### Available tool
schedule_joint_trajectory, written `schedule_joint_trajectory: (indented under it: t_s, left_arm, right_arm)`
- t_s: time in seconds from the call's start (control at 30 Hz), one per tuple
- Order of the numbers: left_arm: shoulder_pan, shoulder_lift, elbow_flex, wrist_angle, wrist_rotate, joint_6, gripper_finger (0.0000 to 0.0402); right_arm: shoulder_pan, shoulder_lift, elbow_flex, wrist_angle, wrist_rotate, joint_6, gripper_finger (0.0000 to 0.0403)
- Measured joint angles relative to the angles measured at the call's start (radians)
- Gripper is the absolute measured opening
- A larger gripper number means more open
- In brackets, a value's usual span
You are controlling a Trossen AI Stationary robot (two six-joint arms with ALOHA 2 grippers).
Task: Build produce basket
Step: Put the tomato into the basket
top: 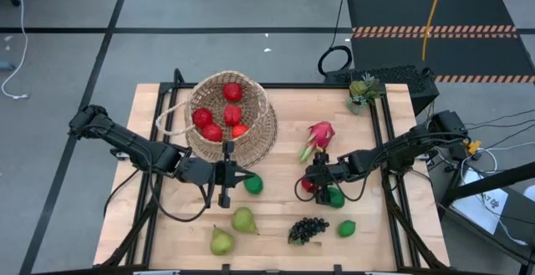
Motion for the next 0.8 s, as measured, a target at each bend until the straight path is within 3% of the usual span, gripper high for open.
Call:
schedule_joint_trajectory:
  t_s: [0.8]
  left_arm:
    - [0.000, 0.000, 0.000, 0.000, 0.000, -0.003, 0.0024]
  right_arm:
    - [0.000, -0.021, 0.000, 0.462, 0.003, -0.069, 0.0314]
